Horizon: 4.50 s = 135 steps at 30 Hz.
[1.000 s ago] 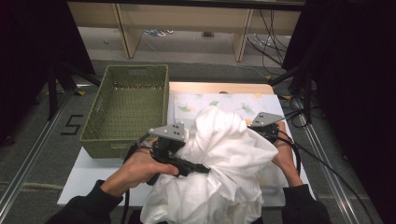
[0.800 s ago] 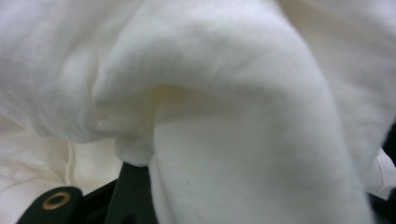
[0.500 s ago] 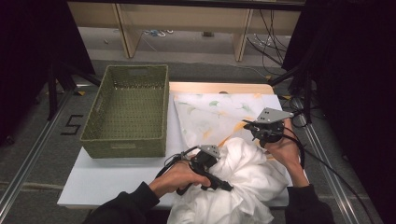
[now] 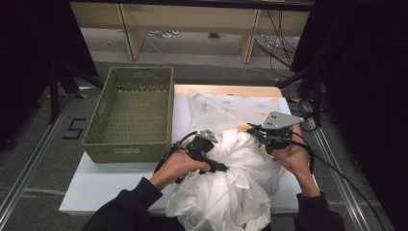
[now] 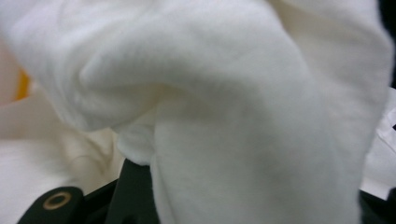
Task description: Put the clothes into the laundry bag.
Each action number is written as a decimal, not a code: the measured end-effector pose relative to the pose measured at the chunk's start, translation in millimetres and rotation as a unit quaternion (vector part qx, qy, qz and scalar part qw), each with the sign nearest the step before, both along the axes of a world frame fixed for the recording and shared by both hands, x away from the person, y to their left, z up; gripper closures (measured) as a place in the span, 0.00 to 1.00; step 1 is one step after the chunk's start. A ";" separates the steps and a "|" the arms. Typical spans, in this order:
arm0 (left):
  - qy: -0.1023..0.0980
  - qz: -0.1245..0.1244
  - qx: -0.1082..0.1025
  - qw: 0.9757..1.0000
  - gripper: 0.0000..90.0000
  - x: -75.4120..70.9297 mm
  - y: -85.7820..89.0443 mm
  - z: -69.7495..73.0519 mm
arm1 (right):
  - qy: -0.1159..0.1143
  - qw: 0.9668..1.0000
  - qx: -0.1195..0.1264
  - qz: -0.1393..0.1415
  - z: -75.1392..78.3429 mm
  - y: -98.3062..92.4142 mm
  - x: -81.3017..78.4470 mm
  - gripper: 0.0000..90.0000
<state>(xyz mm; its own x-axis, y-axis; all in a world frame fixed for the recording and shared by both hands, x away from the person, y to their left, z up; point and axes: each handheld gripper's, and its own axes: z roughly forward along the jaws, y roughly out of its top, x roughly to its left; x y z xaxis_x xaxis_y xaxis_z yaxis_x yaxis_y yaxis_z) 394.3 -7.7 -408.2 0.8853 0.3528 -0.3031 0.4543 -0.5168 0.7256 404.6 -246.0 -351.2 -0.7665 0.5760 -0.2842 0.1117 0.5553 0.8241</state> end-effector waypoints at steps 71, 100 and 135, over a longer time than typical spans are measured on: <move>-0.088 0.166 0.074 0.979 0.15 31.0 39.9 -23.9 | 0.045 0.998 -0.041 -0.002 -26.3 -7.4 -7.9 1.00; -0.076 0.178 0.003 0.981 0.43 63.7 -10.0 -36.8 | 0.050 0.998 -0.033 0.008 -22.7 -6.3 -11.3 1.00; -0.069 0.190 -0.027 0.979 0.82 78.1 -39.9 -48.0 | 0.028 0.999 -0.028 0.009 -5.9 -13.0 -22.1 1.00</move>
